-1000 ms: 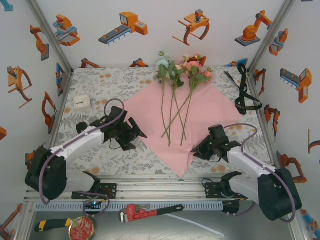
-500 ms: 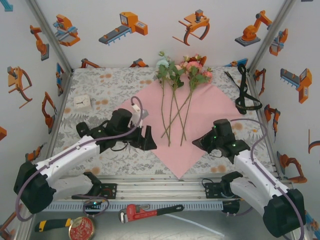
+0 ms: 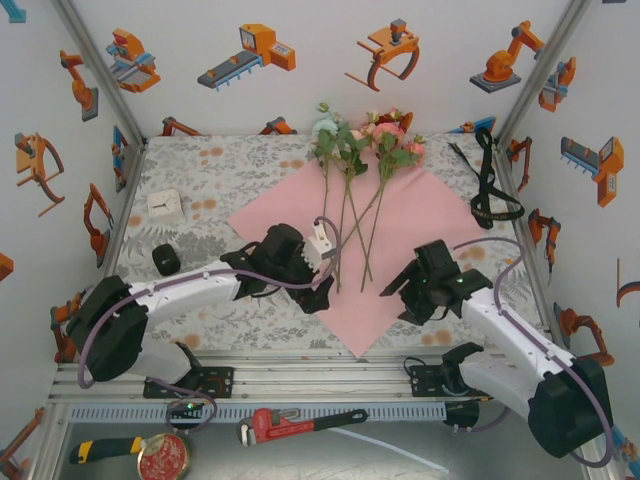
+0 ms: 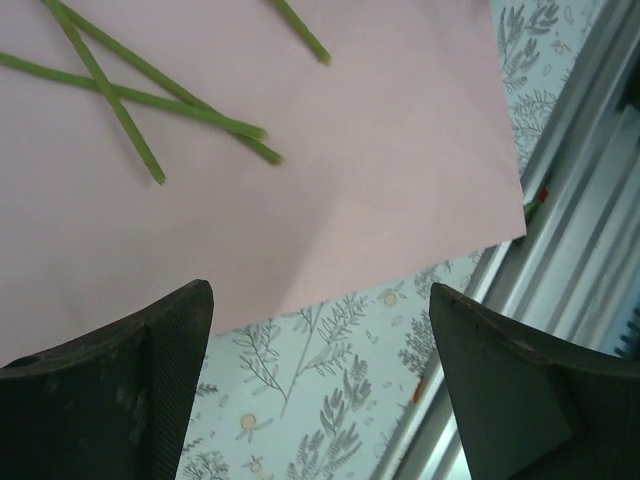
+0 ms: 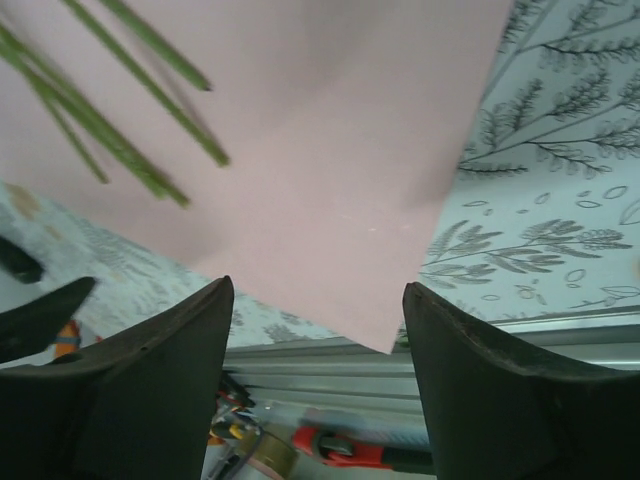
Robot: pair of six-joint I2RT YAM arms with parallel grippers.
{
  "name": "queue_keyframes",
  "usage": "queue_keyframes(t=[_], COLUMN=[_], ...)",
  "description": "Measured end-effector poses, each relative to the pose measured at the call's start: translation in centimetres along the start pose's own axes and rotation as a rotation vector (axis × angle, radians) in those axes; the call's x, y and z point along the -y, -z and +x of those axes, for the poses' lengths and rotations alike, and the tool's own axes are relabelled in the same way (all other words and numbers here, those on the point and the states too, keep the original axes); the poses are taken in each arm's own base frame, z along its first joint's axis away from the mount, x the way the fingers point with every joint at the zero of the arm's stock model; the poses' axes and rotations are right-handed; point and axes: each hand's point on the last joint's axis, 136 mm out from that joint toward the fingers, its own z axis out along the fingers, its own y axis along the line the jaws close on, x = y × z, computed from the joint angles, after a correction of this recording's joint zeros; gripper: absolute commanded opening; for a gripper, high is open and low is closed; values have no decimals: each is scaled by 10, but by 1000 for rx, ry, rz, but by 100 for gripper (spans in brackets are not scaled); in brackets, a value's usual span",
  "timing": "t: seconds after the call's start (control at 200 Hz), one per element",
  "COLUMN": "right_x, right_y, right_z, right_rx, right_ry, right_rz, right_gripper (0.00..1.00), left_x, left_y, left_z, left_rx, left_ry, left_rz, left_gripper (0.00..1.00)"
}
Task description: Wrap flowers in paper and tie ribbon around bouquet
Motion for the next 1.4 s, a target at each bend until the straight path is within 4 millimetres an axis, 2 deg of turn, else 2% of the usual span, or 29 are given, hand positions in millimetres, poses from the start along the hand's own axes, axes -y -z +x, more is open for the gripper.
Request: queue_keyframes(t=[0.14, 0.235, 0.471, 0.556, 0.671, 0.821, 0.981, 1.161, 1.397], right_x=[34, 25, -4, -18, -26, -35, -59, -85, -95], right_y=[-25, -29, -48, -55, -63, -64, -55, -46, -41], right_z=[22, 29, 33, 32, 28, 22, 17, 11, 7], right_rx=[-94, -128, -196, -219, -211, -206, -212, -220, -262], right_ry=[0, 12, 12, 22, 55, 130, 213, 304, 332], right_rz=[75, 31, -52, -69, -68, -48, -57, -67, -59], right_gripper=[68, 62, 53, 44, 23, 0, 0, 0, 0], left_x=[-2, -2, -1, 2, 5, 9, 14, 18, 18], left_y=[-2, -1, 6, 16, 27, 28, 17, -9, -36], left_z=[-16, -23, -25, -26, -25, -13, 10, 26, 31], left_rx=[39, 63, 70, 89, 95, 47, -47, -124, -128], left_ry=[-33, -43, -66, -92, -118, -160, -216, -285, -353], left_rz=[-9, -11, -18, -24, -27, -8, 48, 95, 93], left_gripper=[82, 83, 84, 85, 87, 87, 87, 89, 90])
